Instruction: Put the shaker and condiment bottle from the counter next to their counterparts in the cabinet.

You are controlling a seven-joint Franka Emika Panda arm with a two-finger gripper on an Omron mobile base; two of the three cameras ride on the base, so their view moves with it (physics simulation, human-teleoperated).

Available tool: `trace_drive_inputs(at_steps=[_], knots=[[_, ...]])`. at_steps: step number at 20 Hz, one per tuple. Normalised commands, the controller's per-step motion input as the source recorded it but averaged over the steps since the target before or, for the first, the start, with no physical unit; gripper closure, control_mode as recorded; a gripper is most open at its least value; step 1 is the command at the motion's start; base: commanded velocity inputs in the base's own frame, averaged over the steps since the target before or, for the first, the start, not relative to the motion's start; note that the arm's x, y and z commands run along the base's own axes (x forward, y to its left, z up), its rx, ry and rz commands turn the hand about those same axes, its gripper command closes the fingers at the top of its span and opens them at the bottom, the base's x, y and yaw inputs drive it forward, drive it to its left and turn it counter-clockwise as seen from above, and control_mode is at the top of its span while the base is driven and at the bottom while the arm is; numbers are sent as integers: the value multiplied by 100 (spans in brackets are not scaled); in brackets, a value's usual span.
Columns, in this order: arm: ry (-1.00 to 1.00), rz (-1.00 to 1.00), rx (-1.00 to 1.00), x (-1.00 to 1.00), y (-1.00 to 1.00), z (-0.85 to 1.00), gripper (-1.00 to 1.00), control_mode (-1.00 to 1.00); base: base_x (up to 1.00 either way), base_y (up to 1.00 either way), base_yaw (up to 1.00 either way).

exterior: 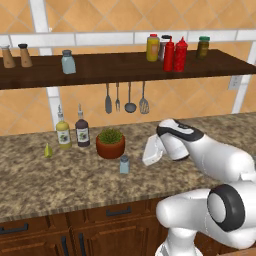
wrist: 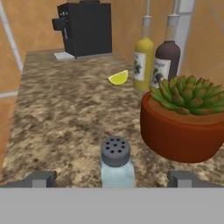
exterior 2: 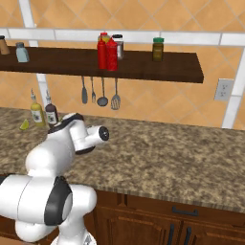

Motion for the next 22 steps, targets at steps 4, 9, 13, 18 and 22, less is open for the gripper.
trace_drive_inputs(at_steps=[4,9,13,18,22], knots=[[0,0,0,8,19,-32,-100,-100,0,0,0],[0,0,0,5,17,-31,-100,-100,0,0,0],[0,0,0,11,5,-26,-100,-100,0,0,0],[0,0,0,24,15,-13,-100,-100,0,0,0],[1,-1,0,39,41,-1,-100,-100,0,0,0]])
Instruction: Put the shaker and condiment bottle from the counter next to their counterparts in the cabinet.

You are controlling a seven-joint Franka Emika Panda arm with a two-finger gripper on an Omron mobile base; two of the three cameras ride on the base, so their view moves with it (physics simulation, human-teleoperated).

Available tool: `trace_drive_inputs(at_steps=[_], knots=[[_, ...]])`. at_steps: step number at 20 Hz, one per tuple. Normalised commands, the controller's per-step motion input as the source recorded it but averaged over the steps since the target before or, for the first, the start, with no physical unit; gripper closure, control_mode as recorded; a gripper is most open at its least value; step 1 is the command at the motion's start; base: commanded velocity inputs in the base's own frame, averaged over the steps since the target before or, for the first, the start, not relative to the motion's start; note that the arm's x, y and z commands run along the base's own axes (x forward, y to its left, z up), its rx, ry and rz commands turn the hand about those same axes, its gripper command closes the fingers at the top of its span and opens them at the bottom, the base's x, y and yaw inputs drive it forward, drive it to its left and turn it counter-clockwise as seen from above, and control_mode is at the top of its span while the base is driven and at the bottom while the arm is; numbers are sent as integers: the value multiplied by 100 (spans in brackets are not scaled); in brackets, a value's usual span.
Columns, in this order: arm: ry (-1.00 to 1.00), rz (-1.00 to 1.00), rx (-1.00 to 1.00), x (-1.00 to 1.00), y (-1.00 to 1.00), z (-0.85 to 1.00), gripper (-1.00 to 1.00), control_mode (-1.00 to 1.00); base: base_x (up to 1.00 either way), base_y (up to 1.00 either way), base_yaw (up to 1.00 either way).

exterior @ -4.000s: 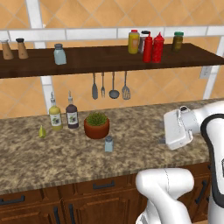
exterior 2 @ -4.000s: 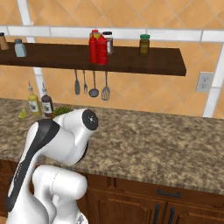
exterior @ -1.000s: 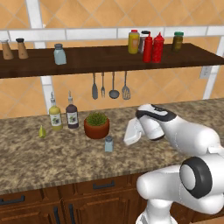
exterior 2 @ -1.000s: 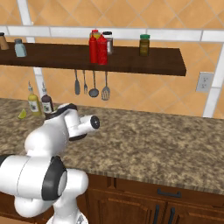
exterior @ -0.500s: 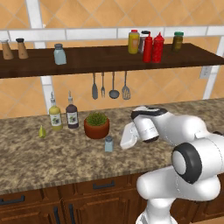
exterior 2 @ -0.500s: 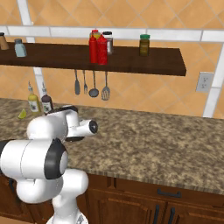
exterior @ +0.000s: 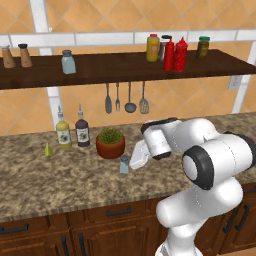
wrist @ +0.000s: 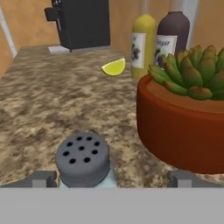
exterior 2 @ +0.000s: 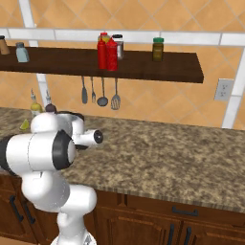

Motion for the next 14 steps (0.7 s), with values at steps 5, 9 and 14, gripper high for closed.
trace_drive_inputs(at_steps=[5,9,14], knots=[[3,0,0,26,65,-31,100,-100,0,0,0],[0,0,0,0,24,-37,100,-100,0,0,0],[7,1,-1,3,26,-32,100,-100,0,0,0]])
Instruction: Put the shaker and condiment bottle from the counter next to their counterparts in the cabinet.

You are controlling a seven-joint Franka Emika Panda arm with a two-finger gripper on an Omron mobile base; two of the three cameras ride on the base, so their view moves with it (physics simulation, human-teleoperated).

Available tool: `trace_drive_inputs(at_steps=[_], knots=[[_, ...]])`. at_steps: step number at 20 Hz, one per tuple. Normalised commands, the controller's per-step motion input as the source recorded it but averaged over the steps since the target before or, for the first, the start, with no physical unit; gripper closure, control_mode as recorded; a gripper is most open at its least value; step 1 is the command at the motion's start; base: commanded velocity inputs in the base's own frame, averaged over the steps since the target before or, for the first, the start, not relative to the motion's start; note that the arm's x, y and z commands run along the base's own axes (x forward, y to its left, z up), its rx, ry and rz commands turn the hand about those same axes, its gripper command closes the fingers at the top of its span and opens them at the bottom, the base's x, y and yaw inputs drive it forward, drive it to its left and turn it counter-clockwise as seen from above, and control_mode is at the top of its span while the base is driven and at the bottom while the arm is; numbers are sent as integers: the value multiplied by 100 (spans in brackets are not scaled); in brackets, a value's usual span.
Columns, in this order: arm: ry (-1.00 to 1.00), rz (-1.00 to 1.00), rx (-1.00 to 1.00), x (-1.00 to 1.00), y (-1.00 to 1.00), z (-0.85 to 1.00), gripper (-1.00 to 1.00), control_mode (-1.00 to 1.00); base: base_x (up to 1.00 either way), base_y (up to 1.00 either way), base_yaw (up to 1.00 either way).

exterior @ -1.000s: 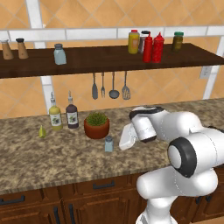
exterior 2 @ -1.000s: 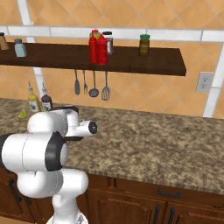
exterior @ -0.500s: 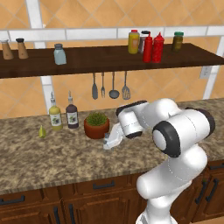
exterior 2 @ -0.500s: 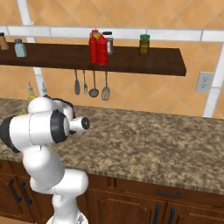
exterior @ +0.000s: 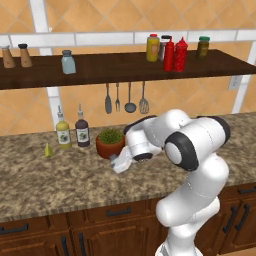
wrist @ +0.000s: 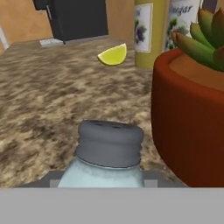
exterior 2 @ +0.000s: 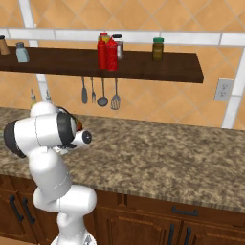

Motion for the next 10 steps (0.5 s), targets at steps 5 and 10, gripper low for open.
trace_drive_inputs(at_steps=[5,10], knots=[[-2,-2,-2,19,3,1,100,-100,0,0,0],[-16,-6,-7,1,0,25,100,-100,0,0,0]])
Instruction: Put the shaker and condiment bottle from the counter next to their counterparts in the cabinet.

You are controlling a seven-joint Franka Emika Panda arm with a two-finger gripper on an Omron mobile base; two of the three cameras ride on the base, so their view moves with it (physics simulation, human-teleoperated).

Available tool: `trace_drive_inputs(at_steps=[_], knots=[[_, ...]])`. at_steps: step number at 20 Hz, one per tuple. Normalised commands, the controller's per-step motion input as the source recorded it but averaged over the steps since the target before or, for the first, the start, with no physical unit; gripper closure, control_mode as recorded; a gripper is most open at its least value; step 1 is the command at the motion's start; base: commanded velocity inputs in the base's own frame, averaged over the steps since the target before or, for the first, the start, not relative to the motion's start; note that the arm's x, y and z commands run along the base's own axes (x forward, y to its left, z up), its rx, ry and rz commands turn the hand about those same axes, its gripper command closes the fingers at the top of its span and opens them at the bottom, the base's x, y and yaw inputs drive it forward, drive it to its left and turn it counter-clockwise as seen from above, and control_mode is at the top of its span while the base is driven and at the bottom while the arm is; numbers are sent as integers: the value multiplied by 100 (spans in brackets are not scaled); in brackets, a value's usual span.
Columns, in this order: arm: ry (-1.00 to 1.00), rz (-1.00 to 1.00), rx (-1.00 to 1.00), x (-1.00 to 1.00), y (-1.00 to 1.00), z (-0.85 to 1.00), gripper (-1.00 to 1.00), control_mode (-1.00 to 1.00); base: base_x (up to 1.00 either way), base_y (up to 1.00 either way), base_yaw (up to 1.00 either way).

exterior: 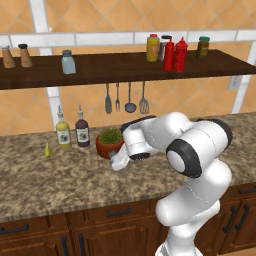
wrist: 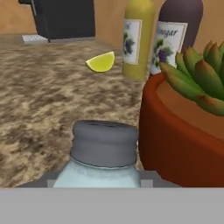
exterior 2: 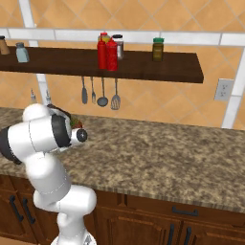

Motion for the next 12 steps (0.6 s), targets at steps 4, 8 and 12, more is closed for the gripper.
trace_drive_inputs(at_steps=[4,8,12], knots=[[-20,-4,-8,0,0,50,100,-100,0,0,0],[-18,-2,-5,0,0,52,100,-100,0,0,0],[-8,-2,-7,0,0,66,100,-100,0,0,0]])
